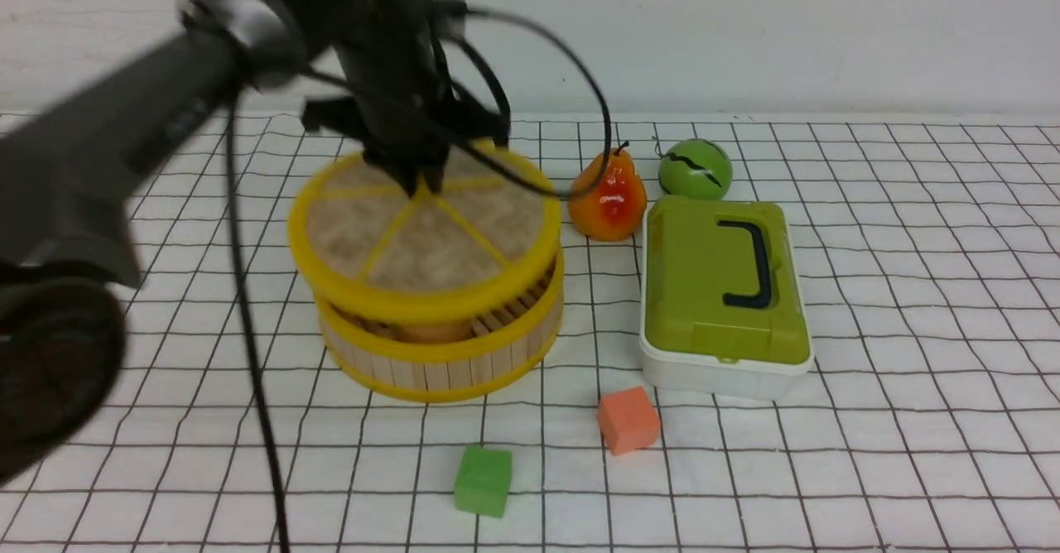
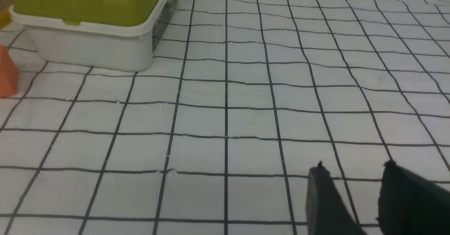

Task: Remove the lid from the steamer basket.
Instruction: Use the left arm to place the steamer lid on the table

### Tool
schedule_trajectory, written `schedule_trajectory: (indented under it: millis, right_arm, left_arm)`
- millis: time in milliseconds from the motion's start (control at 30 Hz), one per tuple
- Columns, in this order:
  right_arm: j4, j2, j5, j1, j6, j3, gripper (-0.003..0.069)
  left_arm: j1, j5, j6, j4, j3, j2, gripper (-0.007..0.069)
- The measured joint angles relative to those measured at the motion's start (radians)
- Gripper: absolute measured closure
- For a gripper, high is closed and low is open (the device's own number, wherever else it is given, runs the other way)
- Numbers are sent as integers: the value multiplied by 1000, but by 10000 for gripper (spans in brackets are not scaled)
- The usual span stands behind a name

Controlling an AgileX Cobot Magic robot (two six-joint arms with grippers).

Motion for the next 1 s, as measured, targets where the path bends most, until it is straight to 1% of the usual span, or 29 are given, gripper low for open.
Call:
schedule_trajectory:
  millis: [67, 100, 167, 200, 233, 333, 367, 433, 500, 533, 600, 667, 700, 733, 867, 1000]
  right_arm:
    - [0, 0, 0, 0, 0, 0, 419]
    - [0, 0, 0, 0, 0, 0, 419]
    - [0, 0, 0, 0, 0, 0, 419]
    - [0, 0, 0, 0, 0, 0, 419]
    - [0, 0, 0, 0, 0, 0, 419]
    - [0, 0, 0, 0, 0, 0, 419]
    - [0, 0, 0, 0, 0, 0, 419]
    - [0, 0, 0, 0, 0, 0, 419]
    - [0, 0, 0, 0, 0, 0, 419]
    - [0, 0, 0, 0, 0, 0, 419]
    - [0, 0, 0, 0, 0, 0, 419]
    - [0, 0, 0, 0, 0, 0, 419]
    - [0, 0, 0, 0, 0, 0, 419]
    - [0, 0, 0, 0, 0, 0, 419]
    - [0, 0, 0, 0, 0, 0, 419]
    - [0, 0, 0, 0, 0, 0, 419]
  left_arm:
    - [6, 0, 2, 54, -6, -109, 515]
    - [8, 0, 2, 59, -6, -119, 515]
    - [35, 0, 2, 118, 0, -233, 515]
    - [66, 0, 2, 140, 17, -284, 515]
    - [72, 0, 2, 143, 21, -292, 515]
    - [187, 0, 2, 159, 145, -404, 515]
    - [236, -7, -4, 155, 215, -432, 515]
    - [286, -34, -14, 151, 296, -450, 515]
    - [373, -134, -64, 128, 465, -456, 515]
    - [393, -164, -79, 120, 492, -453, 515]
    - [456, -272, -125, 92, 642, -423, 515]
    - [477, -343, -143, 82, 740, -376, 515]
    - [478, -355, -144, 82, 747, -371, 515]
    - [478, -401, -148, 74, 785, -324, 515]
    - [478, -487, -151, 35, 795, -238, 515]
    - [478, -566, -153, 22, 795, -177, 512]
